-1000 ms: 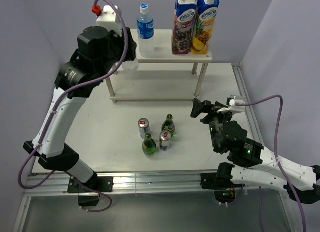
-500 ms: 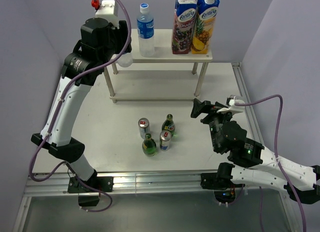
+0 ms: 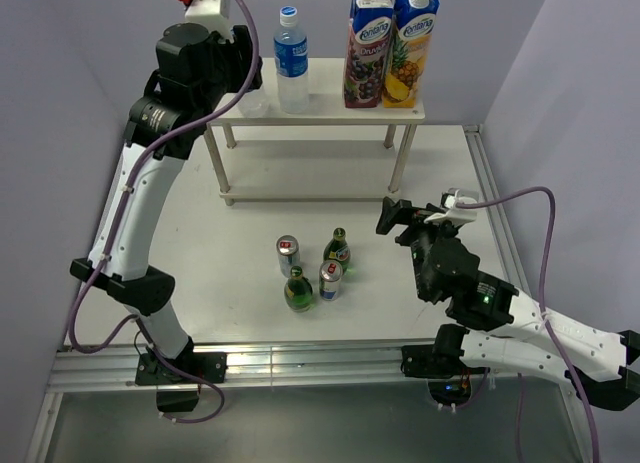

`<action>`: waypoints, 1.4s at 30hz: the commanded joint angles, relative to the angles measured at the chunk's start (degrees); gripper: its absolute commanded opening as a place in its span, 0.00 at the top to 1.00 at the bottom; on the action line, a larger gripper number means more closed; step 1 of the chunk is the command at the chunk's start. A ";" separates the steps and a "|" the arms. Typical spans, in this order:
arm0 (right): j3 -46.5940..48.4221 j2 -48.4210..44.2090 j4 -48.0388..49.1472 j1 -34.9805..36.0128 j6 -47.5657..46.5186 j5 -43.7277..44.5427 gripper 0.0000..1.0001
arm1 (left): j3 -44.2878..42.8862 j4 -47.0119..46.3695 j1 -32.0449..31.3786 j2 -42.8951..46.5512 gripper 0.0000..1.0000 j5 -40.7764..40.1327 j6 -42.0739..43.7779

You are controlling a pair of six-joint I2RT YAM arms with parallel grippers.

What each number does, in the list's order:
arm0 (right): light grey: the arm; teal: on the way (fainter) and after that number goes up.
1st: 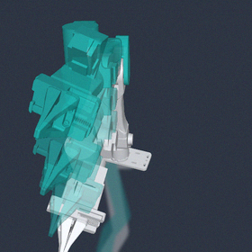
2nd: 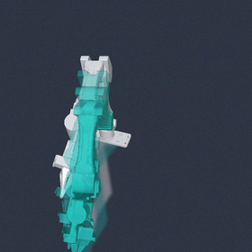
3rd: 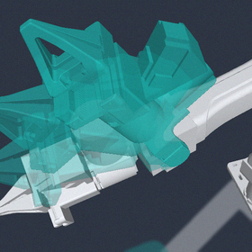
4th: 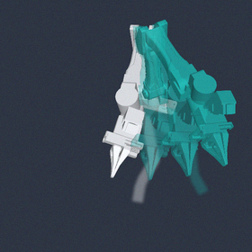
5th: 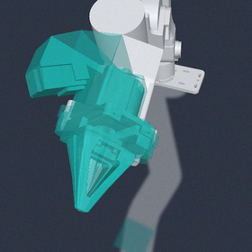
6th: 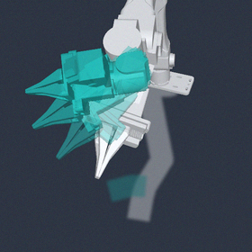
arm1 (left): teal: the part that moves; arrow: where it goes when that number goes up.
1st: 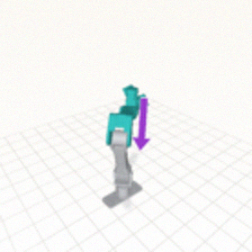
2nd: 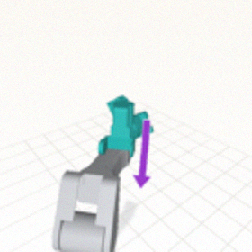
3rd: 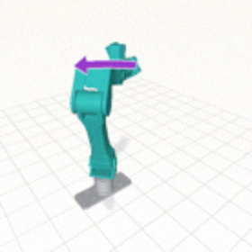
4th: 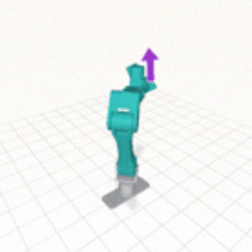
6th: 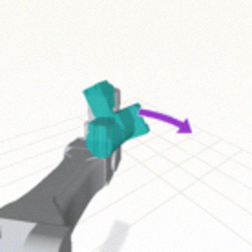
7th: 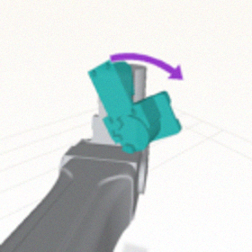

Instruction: Place and organize the beverage onto the shelf

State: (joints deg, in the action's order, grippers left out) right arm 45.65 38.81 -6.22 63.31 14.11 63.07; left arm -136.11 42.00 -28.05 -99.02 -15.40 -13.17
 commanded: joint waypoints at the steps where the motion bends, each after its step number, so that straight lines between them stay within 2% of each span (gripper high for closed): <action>1: 0.06 0.57 1.91 -0.99 0.92 -0.66 0.00 | -4.16 -11.76 1.07 -0.64 1.00 3.62 -1.16; 5: -0.12 0.31 1.74 -2.13 1.27 -1.46 0.00 | -4.86 -12.55 1.60 -2.58 0.99 4.93 -1.59; 11: 0.05 0.57 1.56 -3.19 1.54 -2.16 0.00 | -4.51 -13.61 3.09 -4.60 0.92 8.54 -3.70; 14: 0.06 1.01 1.30 -3.80 1.98 -2.68 0.00 | -4.16 -13.61 3.44 -5.21 0.76 10.20 -3.71; 18: 0.14 1.18 1.30 -4.77 2.41 -3.92 0.00 | -4.16 -13.61 3.53 -5.48 0.28 11.79 -3.44; 21: 0.32 1.62 1.03 -5.47 2.94 -4.79 0.00 | -4.07 -13.61 3.53 -5.57 0.15 12.06 -3.18; 25: 0.32 1.80 0.86 -6.09 3.21 -5.41 0.00 | -3.98 -13.70 3.53 -5.65 0.10 11.88 -3.00; 38: -0.12 1.71 0.59 -7.06 3.91 -5.85 0.00 | -1.53 -14.40 3.62 -5.83 0.09 12.06 -3.00; 42: -0.30 1.89 0.68 -7.23 4.08 -6.11 0.00 | 2.95 -16.24 3.53 -3.11 0.10 11.80 -2.83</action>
State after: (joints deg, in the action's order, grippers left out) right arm 45.60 40.73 -6.24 56.66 17.15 57.25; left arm -135.96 28.32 -24.29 -104.49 -4.80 -15.94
